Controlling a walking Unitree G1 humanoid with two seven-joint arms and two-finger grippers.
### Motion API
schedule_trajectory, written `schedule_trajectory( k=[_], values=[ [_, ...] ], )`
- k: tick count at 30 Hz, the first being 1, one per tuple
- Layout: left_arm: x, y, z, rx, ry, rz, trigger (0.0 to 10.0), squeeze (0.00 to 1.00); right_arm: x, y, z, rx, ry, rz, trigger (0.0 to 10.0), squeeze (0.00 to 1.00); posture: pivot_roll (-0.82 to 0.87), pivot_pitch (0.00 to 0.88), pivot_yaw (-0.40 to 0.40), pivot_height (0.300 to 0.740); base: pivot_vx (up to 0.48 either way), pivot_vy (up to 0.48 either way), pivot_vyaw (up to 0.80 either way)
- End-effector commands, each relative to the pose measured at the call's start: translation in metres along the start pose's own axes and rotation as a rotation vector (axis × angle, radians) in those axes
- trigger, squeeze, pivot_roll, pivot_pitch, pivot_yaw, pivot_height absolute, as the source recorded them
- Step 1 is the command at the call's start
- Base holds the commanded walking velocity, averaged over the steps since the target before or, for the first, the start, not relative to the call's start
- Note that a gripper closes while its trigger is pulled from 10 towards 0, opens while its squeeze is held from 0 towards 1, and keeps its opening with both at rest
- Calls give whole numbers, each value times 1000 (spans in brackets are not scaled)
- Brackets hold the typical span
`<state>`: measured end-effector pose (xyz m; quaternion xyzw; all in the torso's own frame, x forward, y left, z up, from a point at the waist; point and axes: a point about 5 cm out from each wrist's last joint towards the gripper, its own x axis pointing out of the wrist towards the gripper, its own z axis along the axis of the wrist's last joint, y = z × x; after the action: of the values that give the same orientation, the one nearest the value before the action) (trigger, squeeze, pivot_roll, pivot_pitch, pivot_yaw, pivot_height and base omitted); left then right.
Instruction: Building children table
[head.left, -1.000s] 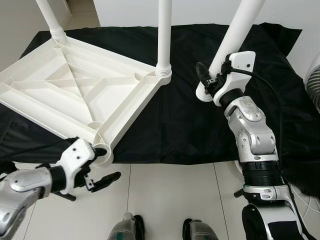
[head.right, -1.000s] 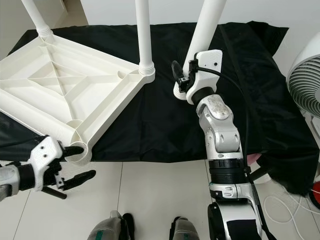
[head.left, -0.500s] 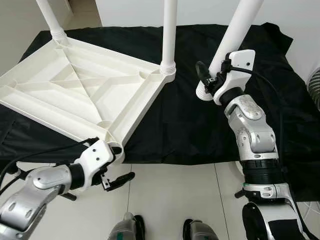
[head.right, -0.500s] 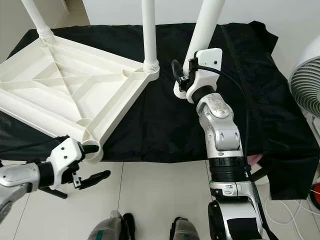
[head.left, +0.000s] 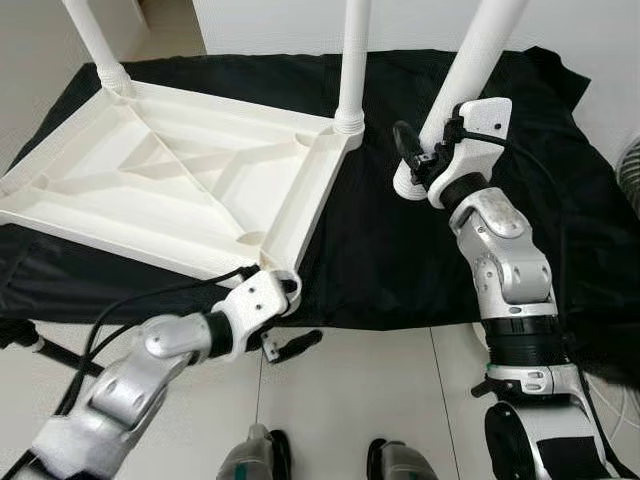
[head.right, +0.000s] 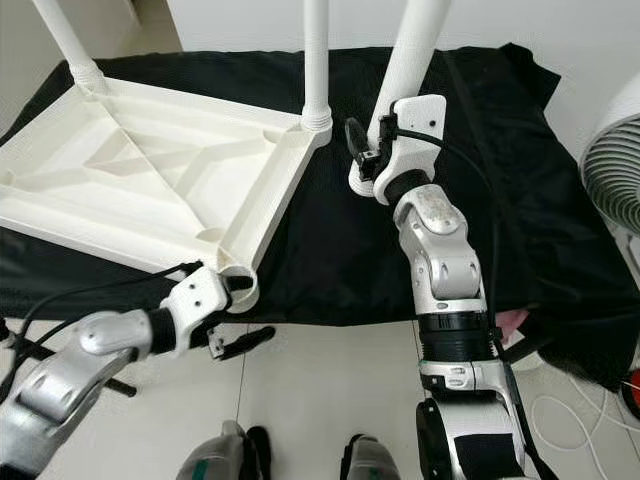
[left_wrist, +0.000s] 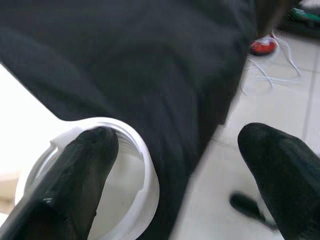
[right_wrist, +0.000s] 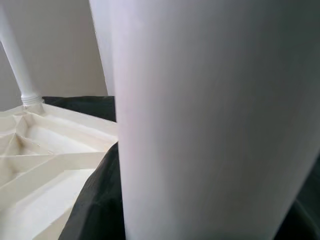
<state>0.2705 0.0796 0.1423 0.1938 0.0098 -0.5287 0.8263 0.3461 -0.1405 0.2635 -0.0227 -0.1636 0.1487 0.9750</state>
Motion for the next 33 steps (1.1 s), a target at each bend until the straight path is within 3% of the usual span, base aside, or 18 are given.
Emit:
schedule_trajectory(
  k=[1,9,14,17,19,22,26,28,31,33],
  values=[
    [10,-6,1,29,1,-32,10000,0,2,4,5,1,-20,14,10000,0,-27,156,97,740,0,0,0],
    [5,-2,28,58,-57,-66,10000,0,-1,1,4,-4,-17,-2,10000,0,-32,158,112,740,0,0,0],
    [2,7,49,79,-125,2,10000,0,1,2,3,-1,-19,6,10000,0,-13,155,110,740,0,0,0],
    [1,9,51,96,-131,20,10000,0,2,3,4,-1,-20,9,10000,0,-13,155,110,740,0,0,0],
    [1,9,51,96,-131,20,10000,0,2,3,4,-1,-20,9,10000,0,-13,155,110,740,0,0,0],
    [-13,19,45,136,-103,81,10000,0,3,4,5,-3,-30,23,10000,0,-7,151,104,740,0,0,0],
    [-27,23,31,155,-52,81,10000,0,0,8,7,-1,-48,56,10000,0,-9,149,103,740,0,0,0],
    [-30,25,29,140,-43,85,10000,0,-1,9,7,2,-52,65,10000,0,-9,149,103,740,0,0,0],
    [-45,28,20,37,-49,86,10000,0,-9,8,3,17,-35,52,10000,0,-15,145,106,740,0,0,0],
    [-49,29,16,36,-37,88,10000,0,-12,6,1,17,-29,44,10000,0,-19,140,107,740,0,0,0]
  ],
)
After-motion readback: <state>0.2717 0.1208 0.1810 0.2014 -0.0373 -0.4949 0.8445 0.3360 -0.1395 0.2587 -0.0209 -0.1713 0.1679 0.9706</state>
